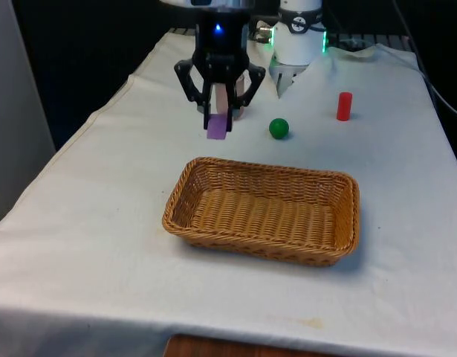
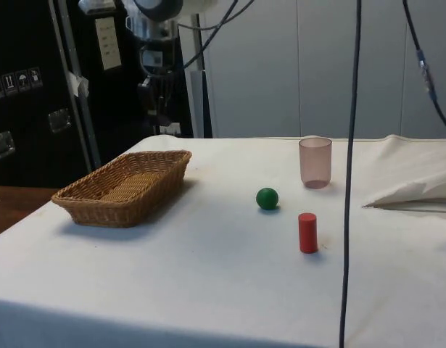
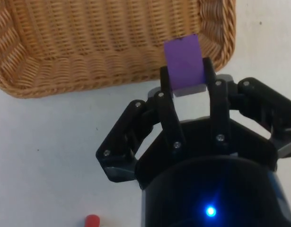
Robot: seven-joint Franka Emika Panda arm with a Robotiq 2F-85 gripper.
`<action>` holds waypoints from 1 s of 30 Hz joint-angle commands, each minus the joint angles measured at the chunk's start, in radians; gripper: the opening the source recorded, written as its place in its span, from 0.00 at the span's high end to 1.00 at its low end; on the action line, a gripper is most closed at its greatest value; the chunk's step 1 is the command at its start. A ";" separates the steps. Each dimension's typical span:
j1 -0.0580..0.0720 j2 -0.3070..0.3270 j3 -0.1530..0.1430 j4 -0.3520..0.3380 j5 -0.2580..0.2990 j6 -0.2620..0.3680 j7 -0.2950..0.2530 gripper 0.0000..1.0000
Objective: Pick up the triangular block and place it into the basket.
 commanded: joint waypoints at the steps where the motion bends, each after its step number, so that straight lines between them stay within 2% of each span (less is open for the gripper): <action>1: 0.003 0.022 0.000 0.027 -0.004 -0.015 0.013 0.67; 4: 0.004 0.052 0.005 0.062 -0.001 -0.024 0.020 0.67; 5: 0.003 0.037 0.003 0.046 0.000 -0.012 0.013 0.67; 8: 0.001 0.097 0.013 0.112 0.005 -0.032 0.028 0.67; 13: -0.001 0.159 0.020 0.177 0.013 -0.046 0.036 0.67; 14: 0.003 0.147 0.014 0.161 0.007 -0.031 0.033 0.67; 15: -0.001 0.184 0.023 0.203 0.015 -0.051 0.039 0.67; 21: -0.002 0.254 0.026 0.276 0.022 -0.070 0.047 0.67; 22: 0.003 0.250 0.020 0.269 0.018 -0.056 0.047 0.67; 23: -0.002 0.265 0.026 0.286 0.024 -0.073 0.047 0.67; 27: -0.004 0.313 0.028 0.329 0.040 -0.085 0.044 0.67; 30: -0.001 0.335 0.029 0.339 0.054 -0.081 0.043 0.67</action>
